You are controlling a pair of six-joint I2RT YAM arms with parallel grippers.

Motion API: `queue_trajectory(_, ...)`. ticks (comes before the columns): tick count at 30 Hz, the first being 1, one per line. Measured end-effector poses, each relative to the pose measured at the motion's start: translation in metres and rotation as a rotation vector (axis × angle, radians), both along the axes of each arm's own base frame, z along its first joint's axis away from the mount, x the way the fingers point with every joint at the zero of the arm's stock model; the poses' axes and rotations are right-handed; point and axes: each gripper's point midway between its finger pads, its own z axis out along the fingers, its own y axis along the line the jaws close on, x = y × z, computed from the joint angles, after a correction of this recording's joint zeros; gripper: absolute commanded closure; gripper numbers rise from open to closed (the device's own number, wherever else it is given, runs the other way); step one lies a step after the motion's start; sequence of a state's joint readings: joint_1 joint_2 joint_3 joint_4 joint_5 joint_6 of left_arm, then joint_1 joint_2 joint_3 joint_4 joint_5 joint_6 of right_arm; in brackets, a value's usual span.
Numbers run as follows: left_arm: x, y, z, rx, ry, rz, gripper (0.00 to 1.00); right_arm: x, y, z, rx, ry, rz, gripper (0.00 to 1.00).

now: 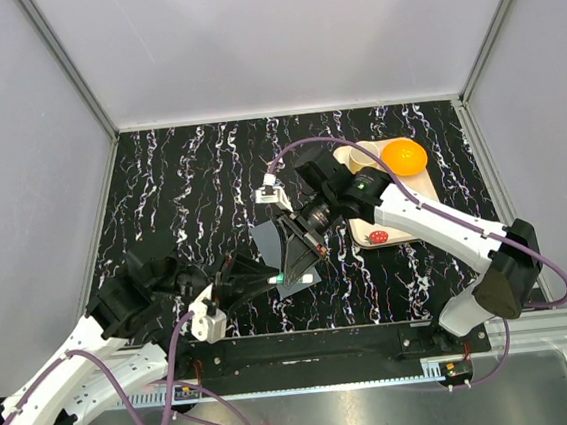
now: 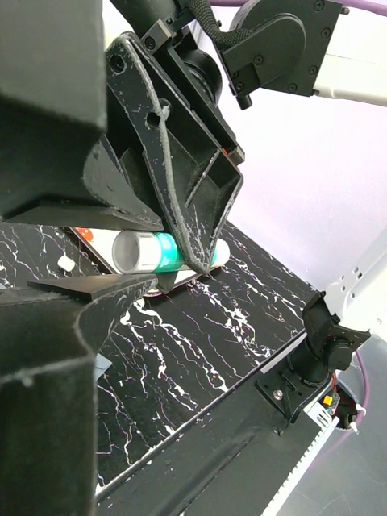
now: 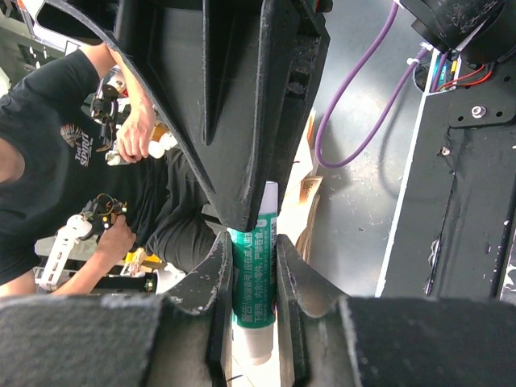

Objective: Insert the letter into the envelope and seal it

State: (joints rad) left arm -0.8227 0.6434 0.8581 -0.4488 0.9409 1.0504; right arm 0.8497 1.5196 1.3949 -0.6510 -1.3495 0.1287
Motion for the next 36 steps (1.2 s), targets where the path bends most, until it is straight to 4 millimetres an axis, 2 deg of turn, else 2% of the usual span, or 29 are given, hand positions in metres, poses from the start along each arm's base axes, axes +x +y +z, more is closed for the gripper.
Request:
queue_trajectory(2, -0.001, 0.0, -0.001, 0.004, 0.002, -0.001, 0.85, 0.0, 0.0, 0.0, 0.0, 0.0, 0.0, 1.0)
queue_trajectory(4, -0.001, 0.0, -0.002, 0.006, 0.004, -0.001, 0.99, 0.0, 0.0, 0.0, -0.001, -0.001, -0.001, 1.0)
queue_trajectory(8, 0.0, 0.001, -0.005, 0.021, 0.027, 0.012, 1.0, 0.002, 0.001, -0.004, -0.015, -0.039, -0.019, 1.0)
queue_trajectory(13, 0.009, 0.003, -0.009, 0.052, 0.18, 0.108, 1.0, 0.018, 0.005, -0.007, -0.04, -0.252, -0.09, 1.0)
queue_trajectory(17, 0.031, 0.0, -0.011, 0.052, 0.455, 0.302, 1.0, 0.041, 0.002, -0.008, -0.034, -0.502, -0.18, 1.0)
queue_trajectory(22, 0.06, -0.004, -0.008, -0.028, 0.819, 0.494, 1.0, 0.071, -0.004, 0.001, 0.028, -0.879, -0.282, 1.0)
queue_trajectory(28, 0.087, -0.006, -0.01, -0.105, 1.429, 0.586, 1.0, 0.099, -0.005, 0.006, 0.09, -1.412, -0.346, 1.0)
queue_trajectory(31, 0.098, -0.008, -0.019, -0.127, 1.703, 0.608, 1.0, 0.112, -0.007, -0.002, 0.082, -1.649, -0.341, 1.0)
queue_trajectory(36, 0.111, -0.011, -0.039, -0.111, 2.045, 0.636, 1.0, 0.127, -0.011, -0.022, 0.112, -2.026, -0.259, 1.0)
